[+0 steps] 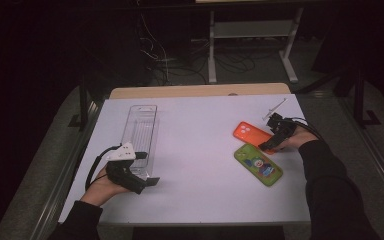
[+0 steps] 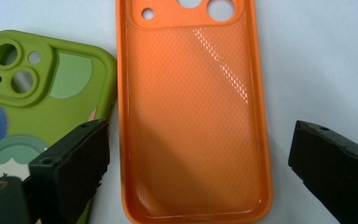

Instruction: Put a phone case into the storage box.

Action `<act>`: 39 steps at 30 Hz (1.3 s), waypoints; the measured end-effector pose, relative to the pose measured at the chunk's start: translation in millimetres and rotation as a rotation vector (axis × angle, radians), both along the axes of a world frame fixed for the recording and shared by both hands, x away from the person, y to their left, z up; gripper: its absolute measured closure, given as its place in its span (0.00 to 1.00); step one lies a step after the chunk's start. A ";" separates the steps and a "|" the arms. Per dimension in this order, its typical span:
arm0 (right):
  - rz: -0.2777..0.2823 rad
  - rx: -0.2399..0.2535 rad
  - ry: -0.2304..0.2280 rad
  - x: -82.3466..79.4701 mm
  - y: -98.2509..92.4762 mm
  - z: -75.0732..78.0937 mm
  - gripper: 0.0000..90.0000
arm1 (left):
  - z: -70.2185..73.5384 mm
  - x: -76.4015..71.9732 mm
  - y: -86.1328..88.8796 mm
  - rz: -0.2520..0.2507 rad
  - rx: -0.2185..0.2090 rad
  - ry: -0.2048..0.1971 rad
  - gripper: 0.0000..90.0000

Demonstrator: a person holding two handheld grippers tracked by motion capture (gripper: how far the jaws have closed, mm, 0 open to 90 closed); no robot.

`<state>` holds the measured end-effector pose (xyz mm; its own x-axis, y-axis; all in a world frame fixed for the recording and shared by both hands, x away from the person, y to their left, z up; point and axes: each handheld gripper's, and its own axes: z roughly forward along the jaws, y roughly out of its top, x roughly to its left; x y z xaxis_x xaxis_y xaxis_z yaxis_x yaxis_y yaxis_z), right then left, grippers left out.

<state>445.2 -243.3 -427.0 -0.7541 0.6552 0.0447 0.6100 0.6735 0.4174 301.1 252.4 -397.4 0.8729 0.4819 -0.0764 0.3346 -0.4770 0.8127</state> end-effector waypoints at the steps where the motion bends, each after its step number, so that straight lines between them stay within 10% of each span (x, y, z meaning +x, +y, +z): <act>1: 0.001 -0.001 0.001 0.0 0.3 -0.1 0.05 | 0.0 0.0 0.0 0.000 -0.001 0.000 0.00; 39: 0.047 -0.054 0.003 -2.1 2.0 -8.3 0.17 | -1.0 -1.9 0.9 0.009 -0.011 0.007 0.00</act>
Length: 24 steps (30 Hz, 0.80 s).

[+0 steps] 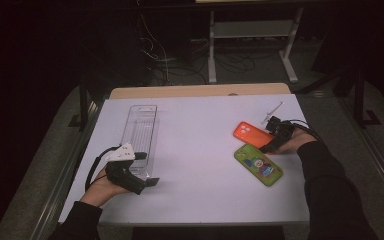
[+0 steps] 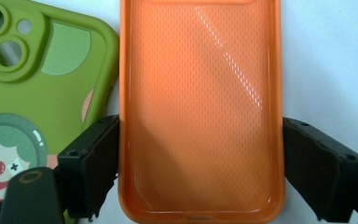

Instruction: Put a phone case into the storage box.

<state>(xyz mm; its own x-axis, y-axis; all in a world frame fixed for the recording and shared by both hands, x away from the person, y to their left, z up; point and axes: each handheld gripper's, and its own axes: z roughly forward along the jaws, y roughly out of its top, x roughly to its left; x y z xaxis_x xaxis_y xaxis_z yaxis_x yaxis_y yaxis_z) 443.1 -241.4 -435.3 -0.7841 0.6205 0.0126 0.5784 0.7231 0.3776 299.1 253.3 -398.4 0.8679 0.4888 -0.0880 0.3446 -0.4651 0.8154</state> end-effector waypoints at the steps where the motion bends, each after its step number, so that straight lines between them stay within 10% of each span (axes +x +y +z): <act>1: -0.003 0.001 0.001 -0.1 0.3 0.2 0.17 | 0.0 0.0 0.2 0.000 0.001 -0.001 0.00; 24: -0.039 0.088 -0.030 -6.6 -13.4 34.3 0.17 | 17.5 5.4 -3.1 -0.023 -0.005 -0.013 0.00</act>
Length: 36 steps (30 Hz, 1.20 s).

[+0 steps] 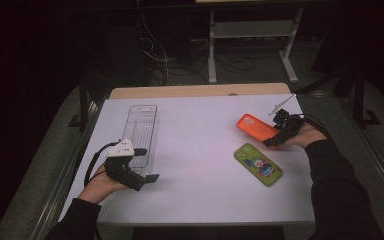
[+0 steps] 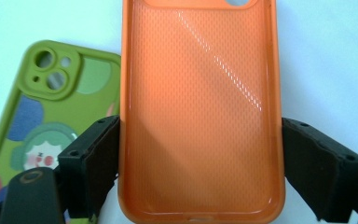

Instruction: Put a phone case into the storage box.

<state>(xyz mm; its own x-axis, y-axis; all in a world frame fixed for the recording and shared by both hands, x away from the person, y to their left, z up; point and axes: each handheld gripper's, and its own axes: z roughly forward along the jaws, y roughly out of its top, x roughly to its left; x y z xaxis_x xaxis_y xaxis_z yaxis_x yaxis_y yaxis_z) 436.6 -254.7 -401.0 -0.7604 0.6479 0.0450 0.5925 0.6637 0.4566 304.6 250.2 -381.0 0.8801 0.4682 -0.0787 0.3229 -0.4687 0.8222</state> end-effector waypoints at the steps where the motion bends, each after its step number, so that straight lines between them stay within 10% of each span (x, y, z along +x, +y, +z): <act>1: -0.003 0.008 -0.002 -0.8 0.2 1.8 0.17 | 2.0 1.0 -0.8 -0.007 0.000 0.005 0.00; 36: 0.180 0.007 -0.079 -54.0 46.8 20.9 0.17 | 31.0 51.2 -92.3 -0.217 0.037 -0.008 0.00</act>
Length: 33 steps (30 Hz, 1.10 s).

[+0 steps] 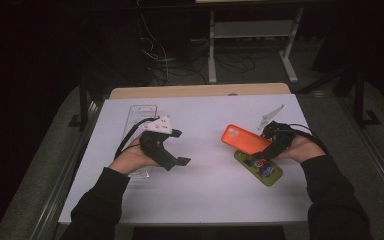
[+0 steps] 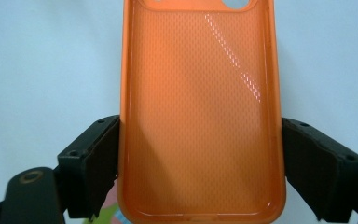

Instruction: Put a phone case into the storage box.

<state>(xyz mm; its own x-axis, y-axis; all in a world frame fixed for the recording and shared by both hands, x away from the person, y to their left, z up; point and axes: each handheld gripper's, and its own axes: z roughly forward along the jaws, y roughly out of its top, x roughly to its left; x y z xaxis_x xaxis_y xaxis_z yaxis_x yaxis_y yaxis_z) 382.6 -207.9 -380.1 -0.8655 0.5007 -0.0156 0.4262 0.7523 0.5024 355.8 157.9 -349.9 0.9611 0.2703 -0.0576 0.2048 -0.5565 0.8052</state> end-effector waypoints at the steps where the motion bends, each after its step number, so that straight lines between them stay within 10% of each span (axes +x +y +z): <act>1: 0.007 0.001 -0.004 -1.5 2.1 1.0 0.17 | 0.0 1.4 -2.5 -0.009 0.002 -0.003 0.00; 33: 0.250 -0.007 0.001 -27.3 68.5 -0.1 0.17 | -8.9 -1.7 -22.2 -0.101 0.057 -0.010 0.00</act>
